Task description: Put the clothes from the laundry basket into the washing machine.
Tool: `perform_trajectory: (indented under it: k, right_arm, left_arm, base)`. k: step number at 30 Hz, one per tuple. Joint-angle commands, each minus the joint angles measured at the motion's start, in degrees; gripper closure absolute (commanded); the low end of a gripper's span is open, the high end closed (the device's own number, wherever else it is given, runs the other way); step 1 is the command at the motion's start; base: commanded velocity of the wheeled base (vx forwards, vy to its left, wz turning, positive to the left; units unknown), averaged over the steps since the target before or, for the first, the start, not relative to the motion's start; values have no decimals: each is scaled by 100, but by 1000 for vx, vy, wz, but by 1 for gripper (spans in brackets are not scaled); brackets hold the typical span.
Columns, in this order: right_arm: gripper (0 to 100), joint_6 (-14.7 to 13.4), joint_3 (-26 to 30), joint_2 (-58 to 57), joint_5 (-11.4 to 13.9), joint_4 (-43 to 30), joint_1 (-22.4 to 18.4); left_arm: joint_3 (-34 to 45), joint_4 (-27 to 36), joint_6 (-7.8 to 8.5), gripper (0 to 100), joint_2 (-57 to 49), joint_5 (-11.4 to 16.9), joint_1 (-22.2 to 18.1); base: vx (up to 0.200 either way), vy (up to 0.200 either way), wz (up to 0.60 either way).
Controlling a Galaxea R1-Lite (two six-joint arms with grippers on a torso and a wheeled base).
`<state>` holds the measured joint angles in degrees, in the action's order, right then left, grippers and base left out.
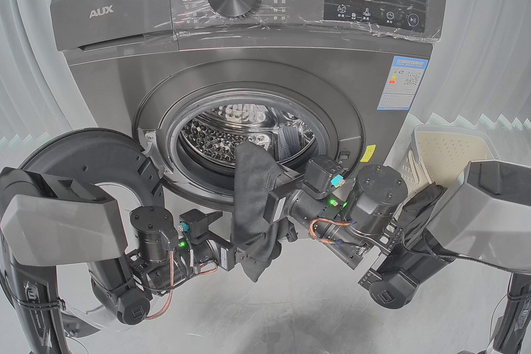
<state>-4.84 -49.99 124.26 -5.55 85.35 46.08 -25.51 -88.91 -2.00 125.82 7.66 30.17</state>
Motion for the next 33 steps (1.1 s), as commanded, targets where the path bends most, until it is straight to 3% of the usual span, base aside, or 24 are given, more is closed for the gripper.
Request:
perform_trajectory:
  k: [1,19,20,33]
  right_arm:
    - [100,1,16,2,1,0,129]
    - [100,-8,148,-112,1,17,296]
    - [100,-8,148,-130,1,26,296]
    - [100,-26,297,-200,1,43,261]
  left_arm:
    - [-235,-4,-2,0,215,-1,-46]
    - [-991,-4,-11,0,901,-98,-90]
    - [-991,-4,-11,100,927,-115,-99]
    - [-1140,-13,-29,100,980,-142,-108]
  base:
    - [0,0,0]
    - [0,0,0]
    - [0,0,0]
    - [0,0,0]
